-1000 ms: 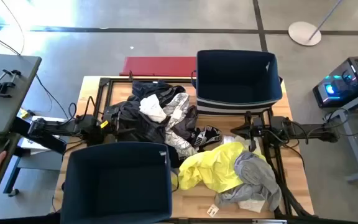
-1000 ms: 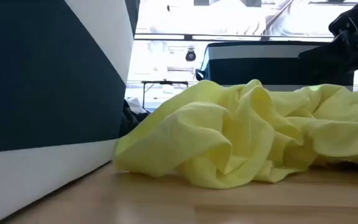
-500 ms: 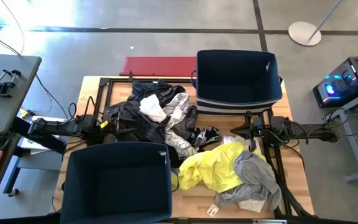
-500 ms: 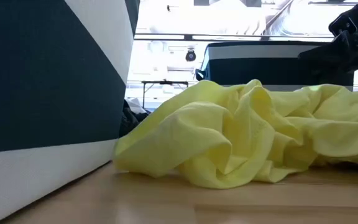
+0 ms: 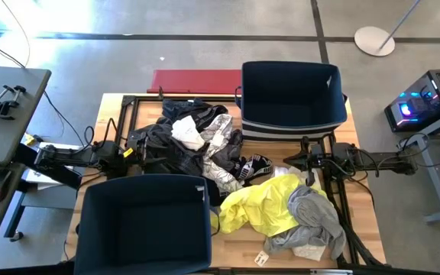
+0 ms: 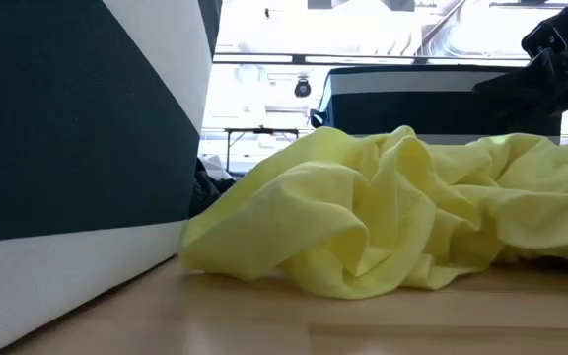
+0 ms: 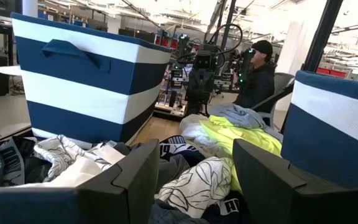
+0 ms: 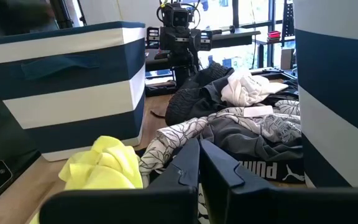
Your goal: Sort clothes
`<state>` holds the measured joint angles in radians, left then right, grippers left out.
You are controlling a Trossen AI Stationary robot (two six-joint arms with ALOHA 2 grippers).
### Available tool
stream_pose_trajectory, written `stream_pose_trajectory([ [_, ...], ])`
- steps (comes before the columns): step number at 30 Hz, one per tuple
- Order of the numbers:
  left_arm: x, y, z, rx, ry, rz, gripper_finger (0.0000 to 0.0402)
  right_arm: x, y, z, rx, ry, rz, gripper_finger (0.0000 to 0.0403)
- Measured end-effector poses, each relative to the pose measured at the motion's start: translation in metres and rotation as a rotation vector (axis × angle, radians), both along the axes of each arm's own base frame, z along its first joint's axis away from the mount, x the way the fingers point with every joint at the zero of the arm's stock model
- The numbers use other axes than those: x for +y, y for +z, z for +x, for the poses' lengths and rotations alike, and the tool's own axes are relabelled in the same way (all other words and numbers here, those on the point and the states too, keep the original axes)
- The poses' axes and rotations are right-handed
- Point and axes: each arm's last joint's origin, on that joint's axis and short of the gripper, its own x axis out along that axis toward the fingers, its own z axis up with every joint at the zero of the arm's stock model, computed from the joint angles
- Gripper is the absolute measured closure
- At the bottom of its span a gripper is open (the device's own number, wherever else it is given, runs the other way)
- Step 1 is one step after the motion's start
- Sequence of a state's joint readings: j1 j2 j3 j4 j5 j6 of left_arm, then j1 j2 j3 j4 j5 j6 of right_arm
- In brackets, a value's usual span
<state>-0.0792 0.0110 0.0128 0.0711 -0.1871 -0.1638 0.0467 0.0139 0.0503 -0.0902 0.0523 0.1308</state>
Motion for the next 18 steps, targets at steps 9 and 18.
stream_pose_trajectory([
  [9, 0.0014, -0.0006, 0.0000, 0.007, 0.048, -0.003, 0.0206, 0.0000, -0.0001, 0.0000, 0.001, 0.000, 0.000, 0.0403],
  [18, 0.0014, -0.0009, 0.0000, 0.009, 0.049, -0.003, 0.0206, 0.0000, 0.0001, 0.0000, 0.000, 0.003, -0.057, 0.0403],
])
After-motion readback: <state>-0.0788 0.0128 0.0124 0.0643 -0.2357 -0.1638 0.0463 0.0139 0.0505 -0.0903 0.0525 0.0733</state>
